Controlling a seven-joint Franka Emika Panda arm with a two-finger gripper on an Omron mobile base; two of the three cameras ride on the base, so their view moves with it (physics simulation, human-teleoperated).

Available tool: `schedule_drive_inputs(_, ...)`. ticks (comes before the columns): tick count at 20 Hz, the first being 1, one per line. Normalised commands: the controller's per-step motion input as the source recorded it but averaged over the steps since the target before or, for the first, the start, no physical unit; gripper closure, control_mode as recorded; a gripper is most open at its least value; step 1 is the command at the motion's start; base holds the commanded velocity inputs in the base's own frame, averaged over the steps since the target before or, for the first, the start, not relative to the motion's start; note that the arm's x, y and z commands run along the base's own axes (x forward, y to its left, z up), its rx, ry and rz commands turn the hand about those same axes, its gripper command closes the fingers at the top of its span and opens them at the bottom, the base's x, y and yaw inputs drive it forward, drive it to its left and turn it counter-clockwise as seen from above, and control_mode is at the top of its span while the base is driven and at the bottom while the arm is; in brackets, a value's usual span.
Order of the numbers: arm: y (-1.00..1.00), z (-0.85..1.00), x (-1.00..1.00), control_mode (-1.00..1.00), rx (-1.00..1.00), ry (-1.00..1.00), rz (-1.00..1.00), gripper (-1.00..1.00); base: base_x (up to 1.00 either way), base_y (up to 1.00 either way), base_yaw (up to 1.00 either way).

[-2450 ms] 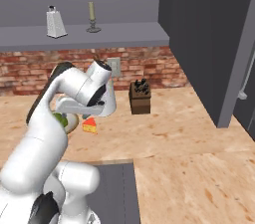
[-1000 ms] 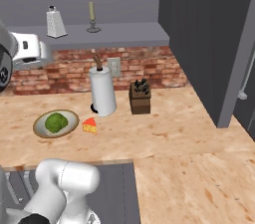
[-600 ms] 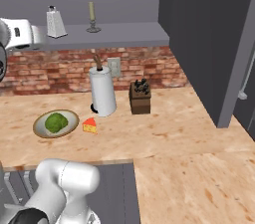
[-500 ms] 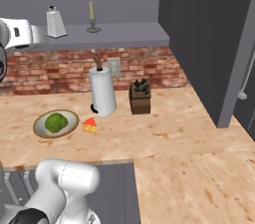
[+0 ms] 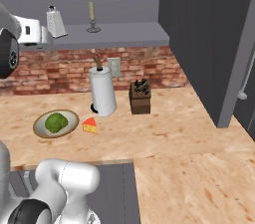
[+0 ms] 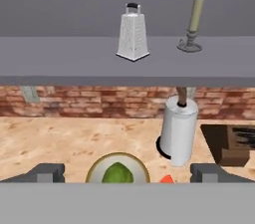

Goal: Pick the cheese from the fridge and the cheese grater from the cabinet and place them next to the salad bowl.

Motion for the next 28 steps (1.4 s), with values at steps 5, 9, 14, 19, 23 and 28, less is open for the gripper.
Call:
schedule_drive_inputs(5, 0.03, 0.00, 0.54, -1.00, 0.03, -0.01, 0.00, -1.00, 0.00, 0.00, 0.00)
schedule_drive_inputs(9, 0.23, 0.00, 0.57, -1.00, 0.00, -0.07, 0.00, -1.00, 0.00, 0.00, 0.00)
schedule_drive_inputs(14, 0.33, 0.00, 0.69, -1.00, 0.00, 0.00, -0.03, -1.00, 0.00, 0.00, 0.00)
schedule_drive_inputs(19, 0.18, 0.00, 0.71, -1.00, 0.00, 0.00, -0.06, -1.00, 0.00, 0.00, 0.00)
schedule_drive_inputs(23, 0.20, 0.00, 0.48, -1.00, 0.00, 0.00, -0.04, -1.00, 0.00, 0.00, 0.00)
schedule_drive_inputs(28, 0.04, 0.00, 0.37, -1.00, 0.01, 0.00, 0.00, -1.00, 0.00, 0.00, 0.00)
